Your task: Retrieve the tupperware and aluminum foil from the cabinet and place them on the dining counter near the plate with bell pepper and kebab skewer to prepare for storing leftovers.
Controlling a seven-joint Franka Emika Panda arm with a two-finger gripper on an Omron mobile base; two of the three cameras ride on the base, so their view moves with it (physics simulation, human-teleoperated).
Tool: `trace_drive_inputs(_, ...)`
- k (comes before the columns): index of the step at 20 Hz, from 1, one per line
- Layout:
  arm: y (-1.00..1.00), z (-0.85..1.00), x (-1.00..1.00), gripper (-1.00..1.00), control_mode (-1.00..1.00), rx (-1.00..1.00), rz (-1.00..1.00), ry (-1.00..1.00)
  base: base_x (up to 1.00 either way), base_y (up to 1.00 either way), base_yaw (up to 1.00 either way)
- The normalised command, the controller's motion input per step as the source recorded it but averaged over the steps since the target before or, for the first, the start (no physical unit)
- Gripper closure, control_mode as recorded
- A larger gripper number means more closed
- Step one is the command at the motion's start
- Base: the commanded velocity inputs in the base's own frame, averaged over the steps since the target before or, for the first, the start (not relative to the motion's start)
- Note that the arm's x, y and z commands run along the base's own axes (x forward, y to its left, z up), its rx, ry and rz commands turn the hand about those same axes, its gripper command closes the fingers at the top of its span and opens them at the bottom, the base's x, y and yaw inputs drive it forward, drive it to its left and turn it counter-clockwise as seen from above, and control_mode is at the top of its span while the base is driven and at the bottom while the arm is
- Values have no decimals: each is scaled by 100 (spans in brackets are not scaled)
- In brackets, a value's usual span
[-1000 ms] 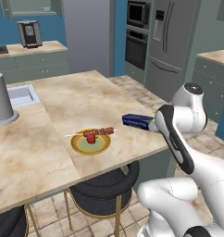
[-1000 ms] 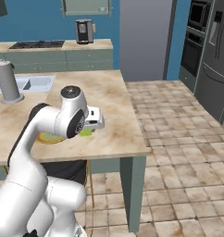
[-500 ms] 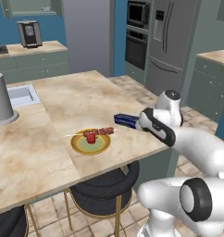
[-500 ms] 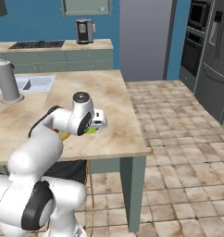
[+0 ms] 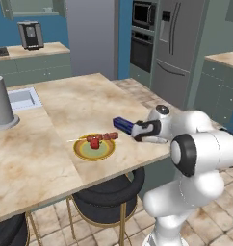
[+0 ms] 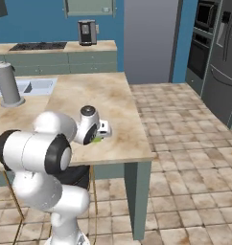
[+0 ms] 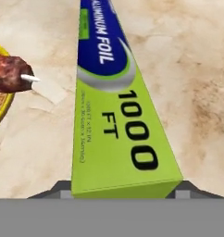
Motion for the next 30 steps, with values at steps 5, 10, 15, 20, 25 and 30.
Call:
trace_drive_inputs(5, 19, -42, 45, -100, -100, 0, 0, 3, 0, 0, 0)
trace_drive_inputs(10, 29, 54, 0, -100, -100, 0, 0, -4, 0, 0, 0)
trace_drive_inputs(15, 6, 100, -17, -100, -100, 0, 0, -16, 0, 0, 0)
trace_drive_inputs(20, 0, 93, -71, -100, -100, -3, -9, -16, 0, 0, 0)
trace_drive_inputs(25, -10, 42, -100, -100, -100, -1, -10, -14, 0, 0, 0)
trace_drive_inputs(30, -21, 47, -100, -100, -100, 0, -1, -10, 0, 0, 0)
